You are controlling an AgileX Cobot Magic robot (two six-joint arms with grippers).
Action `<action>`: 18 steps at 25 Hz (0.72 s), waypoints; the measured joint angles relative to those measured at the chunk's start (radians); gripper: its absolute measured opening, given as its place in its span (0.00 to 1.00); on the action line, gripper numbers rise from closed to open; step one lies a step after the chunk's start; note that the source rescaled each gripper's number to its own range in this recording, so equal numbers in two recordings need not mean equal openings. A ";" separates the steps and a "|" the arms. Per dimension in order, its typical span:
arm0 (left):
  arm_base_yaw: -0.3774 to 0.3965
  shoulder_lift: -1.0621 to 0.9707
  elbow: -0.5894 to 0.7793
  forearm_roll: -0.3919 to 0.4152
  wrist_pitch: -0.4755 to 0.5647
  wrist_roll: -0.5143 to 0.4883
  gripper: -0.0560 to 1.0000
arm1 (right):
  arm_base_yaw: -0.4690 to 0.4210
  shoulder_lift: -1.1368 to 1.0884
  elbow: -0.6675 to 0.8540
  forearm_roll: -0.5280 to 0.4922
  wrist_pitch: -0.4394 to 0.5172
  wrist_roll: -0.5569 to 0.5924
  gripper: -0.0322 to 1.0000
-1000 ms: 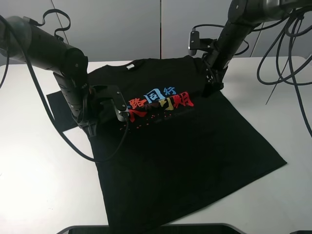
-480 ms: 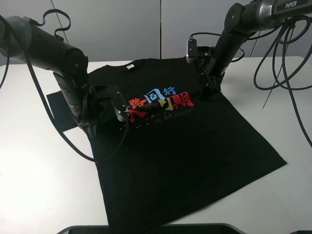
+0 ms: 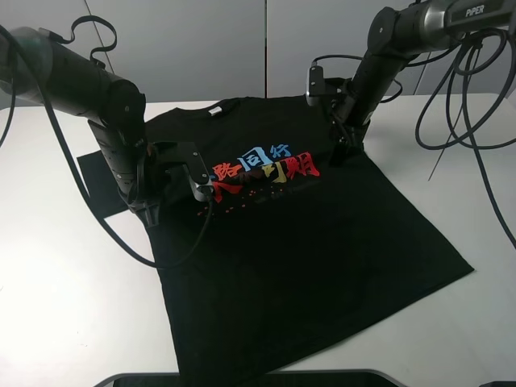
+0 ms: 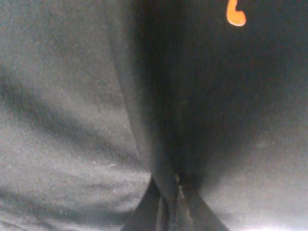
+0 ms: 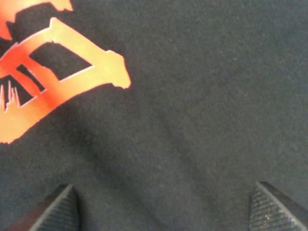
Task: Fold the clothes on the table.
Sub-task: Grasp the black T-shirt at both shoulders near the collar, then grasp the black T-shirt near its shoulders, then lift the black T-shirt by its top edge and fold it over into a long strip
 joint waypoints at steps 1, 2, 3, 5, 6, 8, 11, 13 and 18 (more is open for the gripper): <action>0.000 0.000 0.000 0.000 0.000 0.000 0.05 | 0.006 0.002 -0.002 -0.016 0.005 0.013 0.75; 0.000 0.000 0.000 0.000 0.000 0.000 0.05 | 0.011 0.002 -0.002 -0.027 0.011 0.023 0.71; 0.000 0.000 0.000 0.000 0.000 0.000 0.05 | 0.017 0.002 -0.002 -0.038 0.023 0.032 0.64; 0.000 0.000 0.000 0.002 0.000 0.000 0.05 | 0.022 0.002 -0.002 -0.043 0.036 0.054 0.46; 0.000 0.000 0.000 0.002 0.000 0.000 0.05 | 0.024 0.002 -0.002 -0.044 0.036 0.068 0.38; 0.000 0.000 0.000 0.002 0.002 0.000 0.05 | 0.026 0.002 -0.002 -0.047 0.034 0.093 0.22; 0.000 0.000 0.000 0.002 0.002 0.000 0.05 | 0.026 0.002 -0.002 -0.047 0.030 0.126 0.08; 0.000 0.000 0.000 0.002 0.002 0.000 0.05 | 0.026 0.002 -0.002 -0.047 0.028 0.140 0.03; 0.000 0.000 0.000 0.002 0.000 0.000 0.05 | 0.026 -0.012 0.000 -0.051 0.017 0.152 0.03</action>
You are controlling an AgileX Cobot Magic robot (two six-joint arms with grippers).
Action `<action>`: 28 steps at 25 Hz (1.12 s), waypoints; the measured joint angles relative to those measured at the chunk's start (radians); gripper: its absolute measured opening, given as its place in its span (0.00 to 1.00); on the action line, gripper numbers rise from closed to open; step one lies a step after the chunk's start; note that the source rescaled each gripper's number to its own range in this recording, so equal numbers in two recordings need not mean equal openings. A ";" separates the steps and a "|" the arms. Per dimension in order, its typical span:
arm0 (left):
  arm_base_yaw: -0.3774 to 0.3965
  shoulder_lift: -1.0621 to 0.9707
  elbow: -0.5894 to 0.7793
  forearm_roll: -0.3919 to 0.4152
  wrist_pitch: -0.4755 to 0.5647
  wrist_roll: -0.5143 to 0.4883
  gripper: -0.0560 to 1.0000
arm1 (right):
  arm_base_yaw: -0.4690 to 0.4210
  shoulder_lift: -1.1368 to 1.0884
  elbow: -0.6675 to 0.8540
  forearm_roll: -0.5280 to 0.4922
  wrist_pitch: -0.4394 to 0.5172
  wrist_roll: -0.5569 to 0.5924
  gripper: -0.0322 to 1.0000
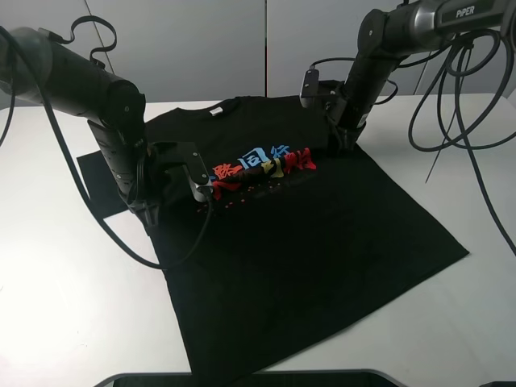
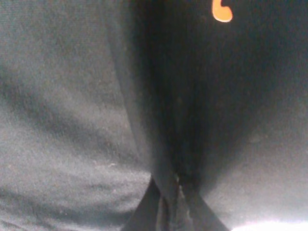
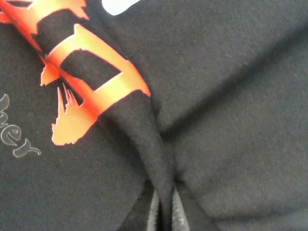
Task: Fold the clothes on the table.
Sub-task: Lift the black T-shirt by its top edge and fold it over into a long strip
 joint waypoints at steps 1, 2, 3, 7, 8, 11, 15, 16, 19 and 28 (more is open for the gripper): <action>0.000 0.000 0.000 0.000 -0.003 -0.009 0.05 | 0.001 -0.006 0.002 -0.008 -0.003 0.005 0.03; 0.000 0.000 0.000 0.002 -0.004 -0.018 0.05 | 0.001 -0.014 0.004 -0.017 -0.003 0.013 0.03; 0.000 0.000 -0.004 0.002 -0.004 -0.029 0.05 | 0.001 -0.025 0.006 -0.022 0.000 0.020 0.03; 0.000 0.009 -0.046 0.002 0.022 -0.063 0.05 | 0.001 -0.093 0.008 -0.022 0.009 0.033 0.03; 0.000 0.009 -0.057 0.002 0.022 -0.065 0.05 | 0.001 -0.110 0.008 -0.022 0.009 0.034 0.03; 0.000 -0.025 -0.102 0.007 0.022 -0.069 0.05 | 0.001 -0.150 0.008 -0.033 0.009 0.040 0.03; 0.000 -0.100 -0.178 0.040 0.022 -0.070 0.05 | 0.001 -0.186 0.008 -0.042 -0.007 0.061 0.03; 0.000 -0.116 -0.201 0.051 0.024 -0.070 0.05 | 0.001 -0.194 0.008 -0.044 -0.020 0.069 0.03; 0.000 -0.140 -0.268 0.091 0.031 -0.077 0.05 | 0.001 -0.219 0.008 -0.051 -0.083 0.119 0.03; 0.000 -0.149 -0.401 0.424 0.044 -0.325 0.05 | 0.001 -0.251 0.008 -0.252 -0.336 0.430 0.03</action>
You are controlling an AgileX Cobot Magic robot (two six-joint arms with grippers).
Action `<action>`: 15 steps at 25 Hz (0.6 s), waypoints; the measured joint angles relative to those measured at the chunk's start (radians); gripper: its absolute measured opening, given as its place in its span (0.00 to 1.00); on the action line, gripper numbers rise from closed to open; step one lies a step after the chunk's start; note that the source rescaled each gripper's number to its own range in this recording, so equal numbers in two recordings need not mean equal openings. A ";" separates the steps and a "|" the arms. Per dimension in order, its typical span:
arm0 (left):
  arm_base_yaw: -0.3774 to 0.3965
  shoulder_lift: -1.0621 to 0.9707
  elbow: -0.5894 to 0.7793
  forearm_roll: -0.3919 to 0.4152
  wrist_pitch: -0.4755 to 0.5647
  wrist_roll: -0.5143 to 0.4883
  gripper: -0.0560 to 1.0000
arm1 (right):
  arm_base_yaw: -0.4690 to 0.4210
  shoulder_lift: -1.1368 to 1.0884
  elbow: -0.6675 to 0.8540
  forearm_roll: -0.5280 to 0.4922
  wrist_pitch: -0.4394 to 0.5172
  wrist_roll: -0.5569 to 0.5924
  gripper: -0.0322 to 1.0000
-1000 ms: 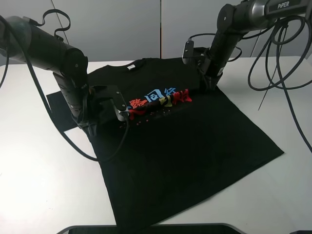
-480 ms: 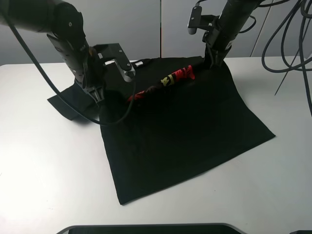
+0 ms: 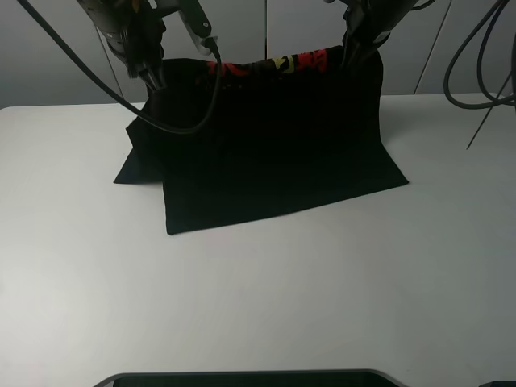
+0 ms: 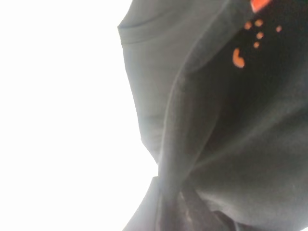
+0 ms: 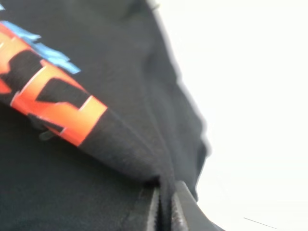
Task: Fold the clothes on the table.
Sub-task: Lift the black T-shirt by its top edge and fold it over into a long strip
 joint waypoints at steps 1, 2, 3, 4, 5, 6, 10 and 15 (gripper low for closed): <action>0.000 0.000 -0.004 0.051 -0.009 -0.050 0.05 | 0.000 -0.002 0.000 -0.039 -0.028 0.059 0.03; 0.000 0.000 -0.004 0.102 -0.023 -0.104 0.05 | 0.000 -0.004 0.000 -0.086 -0.048 0.110 0.03; 0.000 0.000 -0.004 0.150 -0.043 -0.159 0.05 | 0.000 -0.006 0.000 -0.137 -0.070 0.172 0.03; 0.000 0.000 -0.004 0.189 -0.061 -0.204 0.05 | 0.000 -0.008 0.000 -0.182 -0.091 0.236 0.03; 0.000 0.000 -0.004 0.247 -0.083 -0.267 0.05 | 0.001 -0.010 0.000 -0.243 -0.102 0.303 0.03; 0.000 0.000 -0.005 0.292 -0.105 -0.317 0.05 | 0.002 -0.014 0.000 -0.308 -0.116 0.361 0.03; -0.003 0.000 -0.005 0.507 -0.171 -0.557 0.05 | 0.009 -0.035 0.000 -0.572 -0.152 0.641 0.03; -0.010 0.000 -0.006 0.729 -0.207 -0.812 0.05 | 0.009 -0.088 0.002 -0.721 -0.193 0.806 0.03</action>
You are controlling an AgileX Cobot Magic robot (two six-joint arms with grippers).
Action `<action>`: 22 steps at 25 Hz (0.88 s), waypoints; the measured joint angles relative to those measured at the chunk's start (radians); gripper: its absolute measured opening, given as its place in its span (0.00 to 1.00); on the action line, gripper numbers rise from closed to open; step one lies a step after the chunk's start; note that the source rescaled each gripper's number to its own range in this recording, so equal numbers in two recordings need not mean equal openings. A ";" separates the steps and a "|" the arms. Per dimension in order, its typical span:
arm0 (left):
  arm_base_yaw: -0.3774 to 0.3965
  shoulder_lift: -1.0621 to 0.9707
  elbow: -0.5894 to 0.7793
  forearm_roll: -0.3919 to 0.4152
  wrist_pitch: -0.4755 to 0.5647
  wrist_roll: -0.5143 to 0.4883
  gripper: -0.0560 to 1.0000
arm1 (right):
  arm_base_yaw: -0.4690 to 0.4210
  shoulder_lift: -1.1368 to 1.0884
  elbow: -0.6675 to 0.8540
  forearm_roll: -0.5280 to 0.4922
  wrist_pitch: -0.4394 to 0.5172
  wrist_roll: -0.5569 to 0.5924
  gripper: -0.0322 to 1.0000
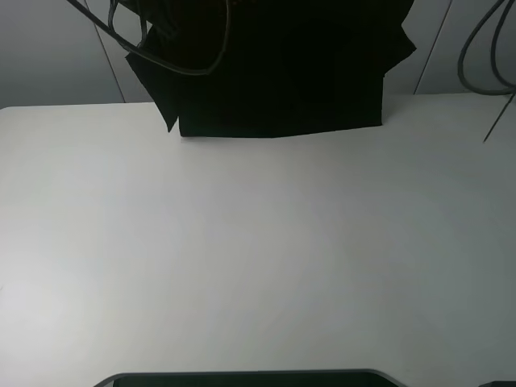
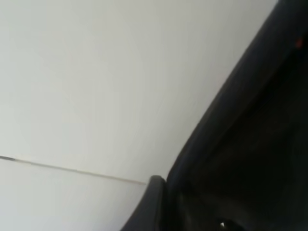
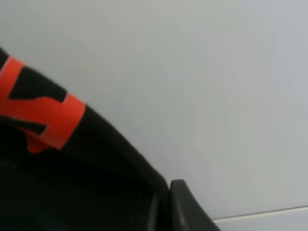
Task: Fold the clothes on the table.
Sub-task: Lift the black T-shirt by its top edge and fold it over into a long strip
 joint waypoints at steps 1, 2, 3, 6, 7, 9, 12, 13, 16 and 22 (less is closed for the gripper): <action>0.000 0.000 0.000 0.016 0.000 -0.018 0.05 | 0.000 -0.010 0.000 -0.005 0.000 0.000 0.03; 0.000 -0.002 0.000 0.025 -0.002 -0.029 0.05 | 0.000 -0.020 0.000 -0.001 0.002 -0.007 0.03; 0.000 -0.007 0.000 0.028 -0.007 -0.039 0.05 | 0.000 -0.030 0.000 0.020 0.010 -0.027 0.03; 0.000 -0.030 0.000 0.009 -0.023 -0.045 0.05 | 0.000 -0.056 0.000 0.139 0.039 -0.142 0.03; 0.000 -0.041 0.000 -0.011 -0.027 -0.030 0.05 | 0.000 -0.062 0.000 0.185 0.058 -0.203 0.03; 0.000 -0.070 0.000 -0.107 -0.027 0.069 0.05 | 0.000 -0.074 0.000 0.307 0.110 -0.337 0.03; 0.002 -0.095 -0.002 -0.316 0.003 0.287 0.05 | -0.002 -0.079 0.000 0.467 0.233 -0.537 0.03; 0.002 -0.098 -0.004 -0.383 0.024 0.359 0.05 | -0.002 -0.079 0.000 0.517 0.275 -0.596 0.03; 0.005 -0.099 -0.004 -0.526 0.092 0.517 0.05 | -0.004 -0.084 0.000 0.658 0.384 -0.740 0.03; 0.007 -0.110 -0.004 -0.732 0.245 0.739 0.05 | -0.004 -0.121 0.000 0.844 0.609 -0.919 0.03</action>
